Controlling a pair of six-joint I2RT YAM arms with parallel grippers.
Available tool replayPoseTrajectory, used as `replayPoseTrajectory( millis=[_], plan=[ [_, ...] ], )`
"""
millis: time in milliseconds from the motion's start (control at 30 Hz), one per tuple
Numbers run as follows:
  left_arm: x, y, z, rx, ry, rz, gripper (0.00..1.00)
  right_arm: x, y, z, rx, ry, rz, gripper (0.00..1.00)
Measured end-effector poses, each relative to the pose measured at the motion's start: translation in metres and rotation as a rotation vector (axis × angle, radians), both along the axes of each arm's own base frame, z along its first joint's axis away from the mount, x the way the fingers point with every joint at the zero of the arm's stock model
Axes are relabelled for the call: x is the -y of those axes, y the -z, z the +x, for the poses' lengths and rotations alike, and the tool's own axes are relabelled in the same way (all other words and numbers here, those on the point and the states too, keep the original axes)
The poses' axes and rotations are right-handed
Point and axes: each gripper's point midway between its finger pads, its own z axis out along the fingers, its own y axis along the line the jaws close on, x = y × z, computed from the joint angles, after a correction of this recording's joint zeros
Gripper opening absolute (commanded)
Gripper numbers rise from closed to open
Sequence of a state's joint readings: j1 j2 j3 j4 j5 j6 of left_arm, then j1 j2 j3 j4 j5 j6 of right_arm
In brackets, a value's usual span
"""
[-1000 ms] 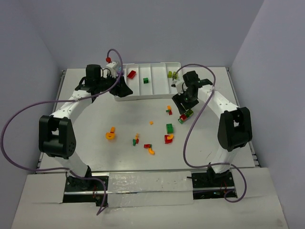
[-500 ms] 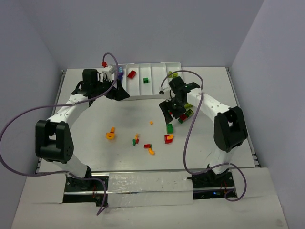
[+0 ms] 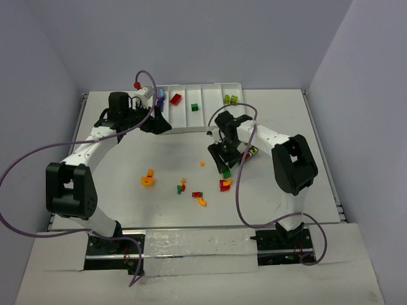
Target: Sort the legos into containers by color
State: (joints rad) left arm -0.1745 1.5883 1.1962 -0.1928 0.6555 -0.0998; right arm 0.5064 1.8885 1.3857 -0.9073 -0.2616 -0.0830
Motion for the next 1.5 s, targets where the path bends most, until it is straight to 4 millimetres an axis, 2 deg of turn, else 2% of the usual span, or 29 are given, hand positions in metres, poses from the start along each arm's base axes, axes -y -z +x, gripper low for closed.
replayPoseTrajectory(
  millis=[100,233,333,367,400,500,533,667,767,967,1067,1267,1400,1500],
  plan=[
    [-0.001,0.003,-0.001,-0.005,-0.003,0.004,0.85,0.003,0.008,0.000,-0.013,0.009,-0.026,0.50],
    [-0.001,0.003,0.000,-0.005,-0.006,0.009,0.85,0.007,0.016,0.000,-0.026,0.016,-0.054,0.49],
    [-0.002,0.004,0.000,-0.006,-0.008,0.011,0.85,0.008,0.016,0.000,-0.024,0.017,-0.060,0.44],
    [-0.002,0.004,0.000,-0.007,-0.009,0.012,0.85,0.008,0.016,0.001,-0.023,0.017,-0.062,0.40],
    [-0.002,0.004,0.000,-0.006,-0.010,0.013,0.84,0.009,0.016,0.001,-0.021,0.016,-0.065,0.27],
    [-0.002,0.004,0.000,-0.005,-0.009,0.014,0.83,0.009,0.015,0.002,-0.018,0.019,-0.068,0.10],
    [-0.003,0.005,0.000,-0.006,-0.010,0.014,0.82,0.008,0.015,0.002,-0.018,0.018,-0.064,0.01],
    [-0.002,0.006,-0.006,-0.022,0.020,-0.020,0.77,-0.003,0.005,0.005,-0.019,0.004,0.006,0.00],
    [0.004,0.008,-0.020,-0.062,0.088,-0.100,0.76,-0.021,-0.022,0.016,0.016,-0.007,0.139,0.00],
    [0.029,-0.001,-0.060,-0.155,0.261,-0.312,0.75,-0.050,-0.125,0.049,0.187,-0.023,0.529,0.00],
    [0.040,-0.012,-0.072,-0.180,0.317,-0.383,0.75,-0.064,-0.160,0.050,0.223,-0.050,0.677,0.00],
    [0.070,-0.046,-0.089,-0.155,0.442,-0.475,0.76,-0.087,-0.196,0.045,0.193,-0.081,0.870,0.00],
    [0.088,-0.066,-0.100,-0.136,0.499,-0.520,0.77,-0.093,-0.209,0.041,0.164,-0.093,0.934,0.00],
    [0.093,-0.080,-0.102,-0.113,0.521,-0.556,0.77,-0.095,-0.214,0.039,0.150,-0.099,0.962,0.00]
  ],
)
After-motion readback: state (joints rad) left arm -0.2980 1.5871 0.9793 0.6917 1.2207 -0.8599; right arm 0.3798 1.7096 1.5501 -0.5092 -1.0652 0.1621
